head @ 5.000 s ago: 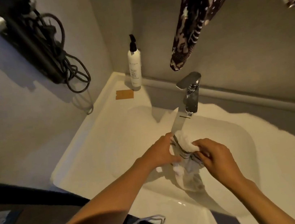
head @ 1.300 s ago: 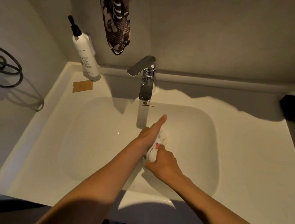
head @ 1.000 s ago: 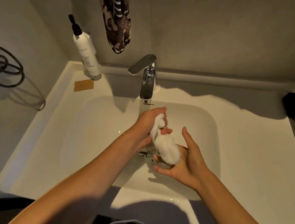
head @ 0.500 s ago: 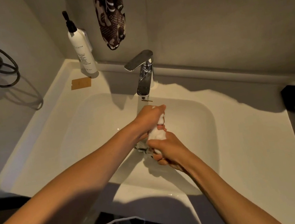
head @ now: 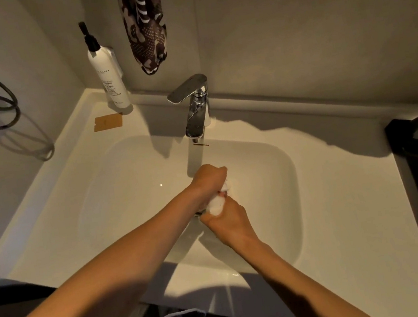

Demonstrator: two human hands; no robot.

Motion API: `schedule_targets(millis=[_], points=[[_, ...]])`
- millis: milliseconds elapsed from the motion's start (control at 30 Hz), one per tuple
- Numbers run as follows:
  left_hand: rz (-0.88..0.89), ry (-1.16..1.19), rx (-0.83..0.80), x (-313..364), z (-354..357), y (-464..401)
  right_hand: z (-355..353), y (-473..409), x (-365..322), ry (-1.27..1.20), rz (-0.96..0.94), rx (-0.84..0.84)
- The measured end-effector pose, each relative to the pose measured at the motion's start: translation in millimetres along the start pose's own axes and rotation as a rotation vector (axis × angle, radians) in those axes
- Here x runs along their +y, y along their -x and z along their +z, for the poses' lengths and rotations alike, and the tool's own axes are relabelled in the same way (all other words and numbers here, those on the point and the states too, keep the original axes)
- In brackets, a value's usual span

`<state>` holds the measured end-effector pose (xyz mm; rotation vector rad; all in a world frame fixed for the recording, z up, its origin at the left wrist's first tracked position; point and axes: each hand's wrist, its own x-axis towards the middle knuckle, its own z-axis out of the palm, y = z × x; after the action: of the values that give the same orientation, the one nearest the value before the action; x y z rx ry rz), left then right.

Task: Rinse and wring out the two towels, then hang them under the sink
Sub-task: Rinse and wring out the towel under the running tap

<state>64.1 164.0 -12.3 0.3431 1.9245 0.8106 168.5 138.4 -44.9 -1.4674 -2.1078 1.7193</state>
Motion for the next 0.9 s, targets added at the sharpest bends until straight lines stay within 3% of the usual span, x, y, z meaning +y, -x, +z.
schedule_targets(millis=[133, 267, 367, 533, 733, 800, 900], points=[[-0.034, 0.419, -0.177, 3, -16, 15, -24, 8, -8, -0.04, -0.026, 0.001], [0.013, 0.276, -0.209, 10, -32, 52, -51, 17, -22, -0.095, -0.031, 0.018], [0.158, 0.2, -0.119, 10, -35, 72, -65, 27, -31, -0.084, -0.136, -0.067], [0.371, 0.411, 0.005, 8, -40, 89, -86, 41, -34, -0.296, -0.236, -0.151], [0.385, 0.452, -0.055, 10, -59, 111, -97, 57, -51, -0.839, -0.042, -0.29], [0.413, 0.367, -0.058, 16, -66, 120, -102, 58, -52, -0.981, 0.052, -0.343], [0.471, 0.124, 0.073, 30, -70, 130, -108, 53, -51, -1.08, 0.097, -0.399]])
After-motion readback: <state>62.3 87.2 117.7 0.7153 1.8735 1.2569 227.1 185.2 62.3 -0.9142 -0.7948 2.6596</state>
